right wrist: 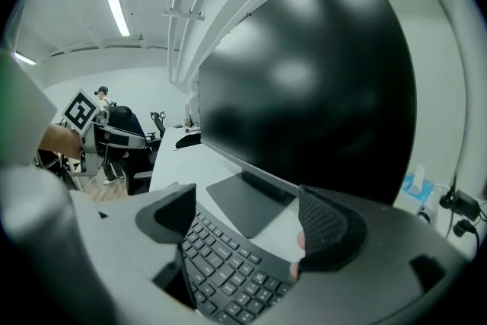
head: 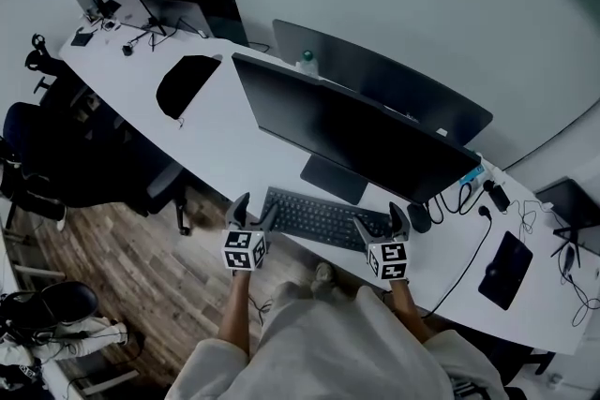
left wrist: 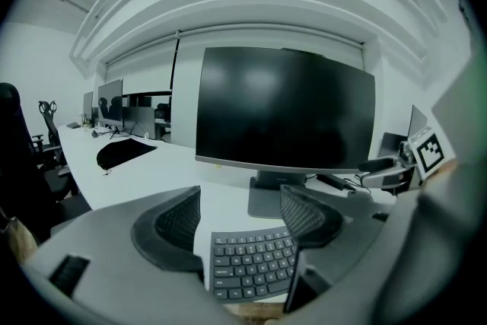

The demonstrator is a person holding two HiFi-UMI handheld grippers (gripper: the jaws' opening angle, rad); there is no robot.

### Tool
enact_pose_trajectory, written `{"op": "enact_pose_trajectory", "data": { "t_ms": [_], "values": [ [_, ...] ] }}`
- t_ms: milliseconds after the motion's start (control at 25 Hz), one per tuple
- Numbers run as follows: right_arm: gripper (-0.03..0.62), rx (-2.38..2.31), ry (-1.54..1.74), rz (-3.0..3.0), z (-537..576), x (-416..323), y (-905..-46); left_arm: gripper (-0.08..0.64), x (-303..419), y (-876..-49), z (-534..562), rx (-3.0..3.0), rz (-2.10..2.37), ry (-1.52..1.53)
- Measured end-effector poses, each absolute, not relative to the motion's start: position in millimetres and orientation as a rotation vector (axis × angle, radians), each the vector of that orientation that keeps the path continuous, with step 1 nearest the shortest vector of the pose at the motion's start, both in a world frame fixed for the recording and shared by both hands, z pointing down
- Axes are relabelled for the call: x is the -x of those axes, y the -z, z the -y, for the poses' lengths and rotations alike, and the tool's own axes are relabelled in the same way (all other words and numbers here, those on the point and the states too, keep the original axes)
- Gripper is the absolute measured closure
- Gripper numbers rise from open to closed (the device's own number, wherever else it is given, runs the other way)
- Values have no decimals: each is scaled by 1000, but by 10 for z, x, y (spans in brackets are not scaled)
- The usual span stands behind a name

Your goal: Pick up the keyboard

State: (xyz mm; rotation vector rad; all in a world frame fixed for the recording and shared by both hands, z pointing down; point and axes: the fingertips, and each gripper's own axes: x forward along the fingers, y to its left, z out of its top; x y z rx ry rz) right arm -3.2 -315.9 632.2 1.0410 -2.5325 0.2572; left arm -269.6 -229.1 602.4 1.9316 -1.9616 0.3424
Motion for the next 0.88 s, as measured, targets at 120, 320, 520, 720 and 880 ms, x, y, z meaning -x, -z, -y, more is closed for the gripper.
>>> {"op": "enact_pose_trajectory", "data": {
  "t_ms": [120,320,520,720,880],
  "values": [
    [176,-1044,-275,2523,3153,8,-6378,252,2701,-6060,2307,-1926,1955,-349],
    [176,-1062,-296,2498,3205,-34,-6457,252,2725,-6118,2417,-1931,1931,-358],
    [176,-1103,-319,2462,3240,-34,-6525,252,2808,-6238,2497,-1938,1884,-368],
    [176,-1171,-357,2400,3244,-83,-6592,252,2875,-6360,2609,-1959,1812,-385],
    [176,-1222,-375,2356,3208,-102,-6651,252,2909,-6479,2657,-1981,1754,-400]
  ]
}}
